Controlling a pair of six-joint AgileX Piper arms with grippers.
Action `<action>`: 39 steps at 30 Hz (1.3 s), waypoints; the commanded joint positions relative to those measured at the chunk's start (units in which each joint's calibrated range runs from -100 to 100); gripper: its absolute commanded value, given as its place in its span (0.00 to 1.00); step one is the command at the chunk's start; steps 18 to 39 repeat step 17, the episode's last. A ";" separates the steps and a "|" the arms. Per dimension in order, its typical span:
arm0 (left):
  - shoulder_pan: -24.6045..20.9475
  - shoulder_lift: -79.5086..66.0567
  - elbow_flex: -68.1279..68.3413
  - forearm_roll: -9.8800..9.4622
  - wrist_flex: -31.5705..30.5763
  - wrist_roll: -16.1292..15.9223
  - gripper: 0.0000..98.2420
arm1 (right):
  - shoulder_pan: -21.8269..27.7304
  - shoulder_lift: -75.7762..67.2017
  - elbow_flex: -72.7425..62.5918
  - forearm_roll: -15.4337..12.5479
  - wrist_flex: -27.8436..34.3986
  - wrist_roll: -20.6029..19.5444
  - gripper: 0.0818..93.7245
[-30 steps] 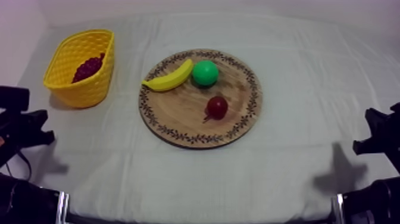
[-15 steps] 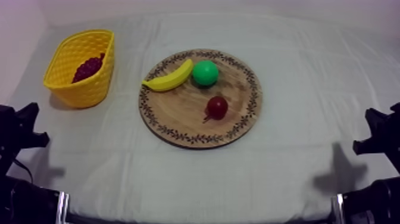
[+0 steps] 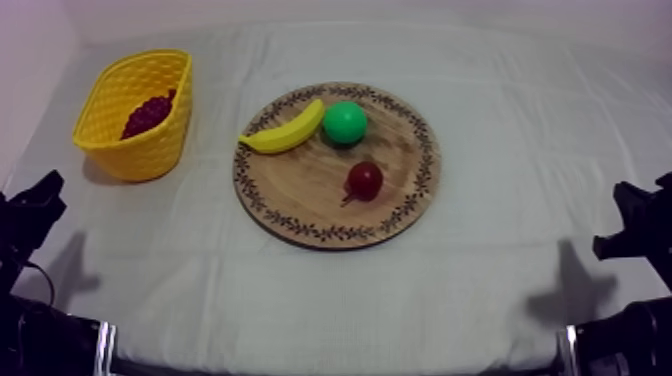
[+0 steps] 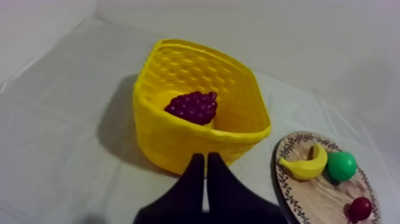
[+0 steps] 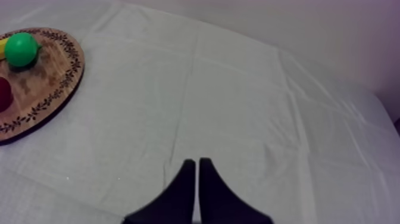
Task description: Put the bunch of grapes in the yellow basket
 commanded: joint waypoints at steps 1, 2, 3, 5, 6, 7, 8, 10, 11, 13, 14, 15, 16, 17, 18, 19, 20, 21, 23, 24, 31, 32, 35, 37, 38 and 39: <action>-0.02 0.00 0.05 -0.02 -0.02 -2.88 0.00 | 0.00 0.00 -0.04 -0.02 0.02 0.03 0.00; -0.02 0.00 0.05 -0.04 -0.02 -2.96 0.00 | 0.00 0.00 -0.04 -0.02 0.02 0.03 0.00; -0.02 0.00 0.05 -0.05 -0.02 -3.00 0.00 | 0.00 0.00 -0.04 -0.02 0.02 0.04 0.00; -0.02 0.00 0.05 -0.06 -0.02 -3.02 0.00 | 0.00 0.00 -0.04 -0.02 0.02 0.04 0.00; -0.02 0.00 0.05 -0.07 -0.02 -3.02 0.00 | 0.00 0.00 -0.04 -0.02 0.02 0.04 0.00; -0.02 0.00 0.05 -0.07 -0.02 -3.04 0.00 | 0.00 0.00 -0.04 -0.02 0.02 0.04 0.00; -0.02 0.00 0.05 -0.07 -0.02 -3.05 0.00 | 0.00 0.00 -0.04 -0.02 0.02 0.04 0.00; -0.02 0.00 0.05 -0.07 -0.02 -3.05 0.00 | 0.00 0.00 -0.04 -0.02 0.02 0.04 0.00; -0.02 0.00 0.05 -0.07 -0.02 -3.05 0.00 | 0.00 0.00 -0.04 -0.02 0.02 0.04 0.00; -0.02 0.00 0.05 -0.07 -0.02 -3.07 0.00 | 0.02 0.00 -0.04 -0.02 0.02 0.02 0.00; -0.02 0.00 0.05 -0.08 -0.02 -3.06 0.00 | 0.04 0.00 -0.04 -0.02 0.02 0.03 0.00; -0.02 0.00 0.05 -0.08 -0.02 -3.05 0.00 | 0.05 0.00 -0.04 -0.02 0.02 0.03 0.00; -0.02 0.00 0.05 -0.08 -0.02 -3.04 0.00 | 0.06 0.00 -0.04 -0.02 0.02 0.04 0.00; -0.02 0.00 0.05 -0.08 -0.02 -3.04 0.00 | 0.06 0.00 -0.04 -0.02 0.02 0.02 0.00; -0.02 0.00 0.05 -0.08 -0.02 -3.04 0.00 | 0.06 0.00 -0.04 -0.02 0.02 0.02 0.00; -0.02 0.00 0.05 -0.08 -0.02 -3.04 0.00 | 0.06 0.00 -0.04 -0.02 0.02 0.02 0.00; -0.02 0.00 0.05 -0.08 -0.02 -3.04 0.00 | 0.06 0.00 -0.04 -0.02 0.02 0.02 0.00; -0.02 0.00 0.05 -0.08 -0.02 -3.04 0.00 | 0.06 0.00 -0.04 -0.02 0.02 0.02 0.00; -0.02 0.00 0.05 -0.08 -0.02 -3.04 0.00 | 0.06 0.00 -0.04 -0.02 0.02 0.02 0.00; -0.02 0.00 0.05 -0.08 -0.02 -3.04 0.00 | 0.06 0.00 -0.04 -0.02 0.02 0.02 0.00; -0.02 0.00 0.05 -0.08 -0.02 -3.04 0.00 | 0.06 0.00 -0.04 -0.02 0.02 0.02 0.00; -0.02 0.00 0.05 -0.08 -0.02 -3.04 0.00 | 0.06 0.00 -0.04 -0.02 0.02 0.02 0.00; -0.02 0.00 0.05 -0.08 -0.02 -3.04 0.00 | 0.06 0.00 -0.04 -0.02 0.02 0.02 0.00; -0.02 0.00 0.05 -0.08 -0.02 -3.04 0.00 | 0.06 0.00 -0.04 -0.02 0.02 0.02 0.00; -0.02 0.00 0.05 -0.08 -0.02 -3.04 0.00 | 0.06 0.00 -0.04 -0.02 0.02 0.02 0.00; -0.02 0.00 0.05 -0.08 -0.02 -3.04 0.00 | 0.06 0.00 -0.04 -0.02 0.02 0.02 0.00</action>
